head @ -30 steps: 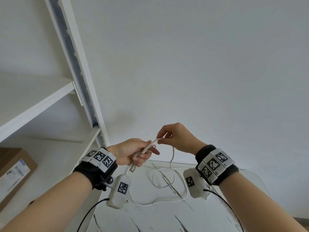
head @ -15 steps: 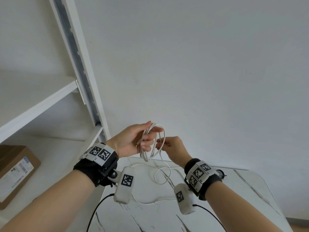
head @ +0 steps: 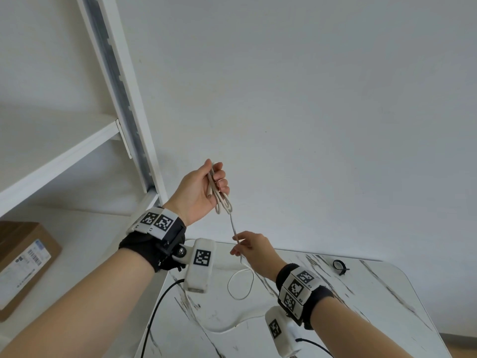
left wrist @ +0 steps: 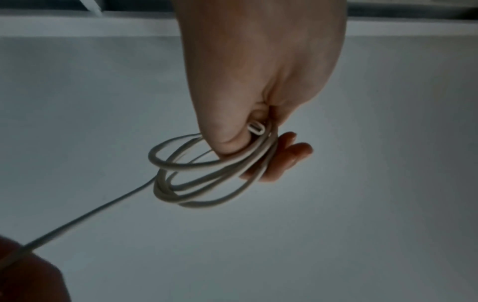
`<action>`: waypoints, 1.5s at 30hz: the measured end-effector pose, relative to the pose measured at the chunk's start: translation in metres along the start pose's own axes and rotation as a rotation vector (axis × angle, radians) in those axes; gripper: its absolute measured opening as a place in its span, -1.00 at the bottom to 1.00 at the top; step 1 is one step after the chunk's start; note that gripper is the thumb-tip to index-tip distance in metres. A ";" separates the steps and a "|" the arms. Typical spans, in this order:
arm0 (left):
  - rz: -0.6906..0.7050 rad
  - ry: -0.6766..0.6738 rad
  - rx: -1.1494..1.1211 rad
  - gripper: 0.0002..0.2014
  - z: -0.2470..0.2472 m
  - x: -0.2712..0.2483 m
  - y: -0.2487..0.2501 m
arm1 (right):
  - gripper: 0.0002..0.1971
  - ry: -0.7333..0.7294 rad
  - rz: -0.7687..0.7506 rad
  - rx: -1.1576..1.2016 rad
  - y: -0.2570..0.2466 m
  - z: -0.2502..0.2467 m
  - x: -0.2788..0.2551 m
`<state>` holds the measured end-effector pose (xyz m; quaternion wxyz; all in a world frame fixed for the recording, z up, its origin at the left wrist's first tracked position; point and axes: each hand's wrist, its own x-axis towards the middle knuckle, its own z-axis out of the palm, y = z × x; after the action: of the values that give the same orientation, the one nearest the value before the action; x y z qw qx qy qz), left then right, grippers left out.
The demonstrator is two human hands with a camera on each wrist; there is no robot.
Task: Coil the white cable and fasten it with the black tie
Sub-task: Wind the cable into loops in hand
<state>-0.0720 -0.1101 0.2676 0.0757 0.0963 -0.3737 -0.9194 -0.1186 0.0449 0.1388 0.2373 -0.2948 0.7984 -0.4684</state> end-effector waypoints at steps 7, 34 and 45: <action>0.099 0.152 -0.121 -0.65 -0.014 0.012 0.012 | -0.94 -0.096 -0.012 -0.147 0.005 -0.006 -0.009; -0.027 0.040 1.055 -0.75 -0.013 0.009 -0.031 | -0.72 -0.105 -0.438 -0.384 -0.076 -0.043 -0.017; -0.473 -0.090 0.865 -0.66 -0.012 -0.004 -0.032 | -0.85 -0.115 -0.379 -0.362 -0.085 -0.067 -0.011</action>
<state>-0.0672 -0.0948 0.2377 -0.1981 0.1613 -0.6917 -0.6755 -0.1334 0.0601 0.2456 0.1336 -0.5026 0.7850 -0.3368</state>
